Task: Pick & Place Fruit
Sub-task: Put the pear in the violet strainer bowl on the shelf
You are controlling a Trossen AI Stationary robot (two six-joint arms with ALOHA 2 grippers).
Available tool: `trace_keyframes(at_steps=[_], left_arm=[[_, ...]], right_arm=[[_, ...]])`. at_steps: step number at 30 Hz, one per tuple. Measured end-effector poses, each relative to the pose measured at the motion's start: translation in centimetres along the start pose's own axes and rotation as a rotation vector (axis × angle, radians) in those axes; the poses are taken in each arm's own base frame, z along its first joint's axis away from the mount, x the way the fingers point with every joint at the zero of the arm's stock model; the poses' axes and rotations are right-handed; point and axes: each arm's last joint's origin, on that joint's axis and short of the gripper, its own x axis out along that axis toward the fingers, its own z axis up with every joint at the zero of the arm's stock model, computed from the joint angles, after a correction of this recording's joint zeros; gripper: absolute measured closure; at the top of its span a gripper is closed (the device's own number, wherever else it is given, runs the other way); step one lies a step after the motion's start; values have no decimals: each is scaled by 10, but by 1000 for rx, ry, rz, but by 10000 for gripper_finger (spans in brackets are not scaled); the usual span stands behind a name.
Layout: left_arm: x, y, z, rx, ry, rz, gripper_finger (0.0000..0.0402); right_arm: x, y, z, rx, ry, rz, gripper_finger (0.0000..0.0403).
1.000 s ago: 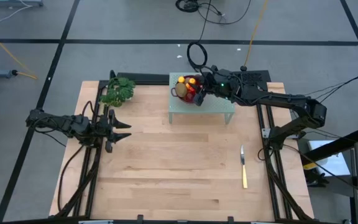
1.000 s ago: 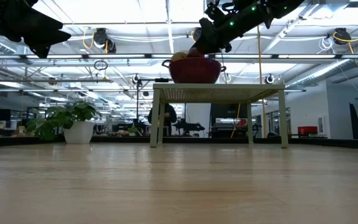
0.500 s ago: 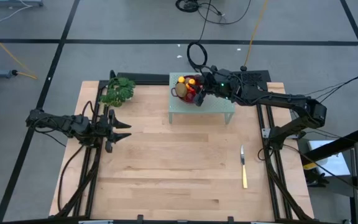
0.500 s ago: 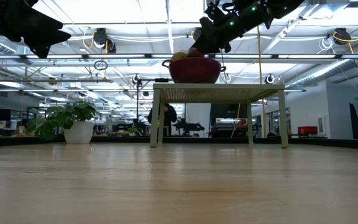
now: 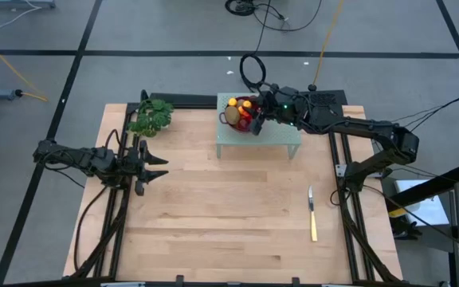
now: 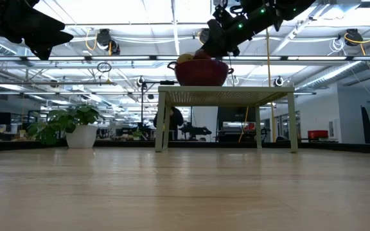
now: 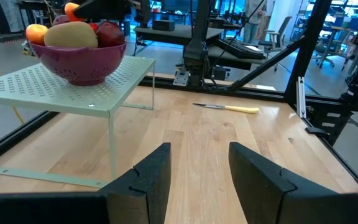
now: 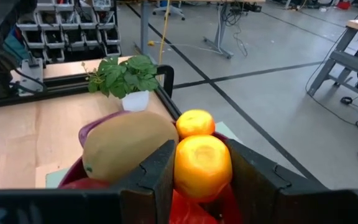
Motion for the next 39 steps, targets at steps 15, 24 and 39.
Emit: trace_keyframes(at_steps=[15, 24, 39], left_arm=[[0, 0, 0, 0, 0, 0, 240], [0, 0, 0, 0, 0, 0, 240], [0, 0, 0, 1, 0, 0, 240]], right_arm=[[0, 0, -1, 5, 8, 1, 260], [0, 0, -1, 22, 8, 1, 217], [0, 0, 2, 19, -23, -4, 216]])
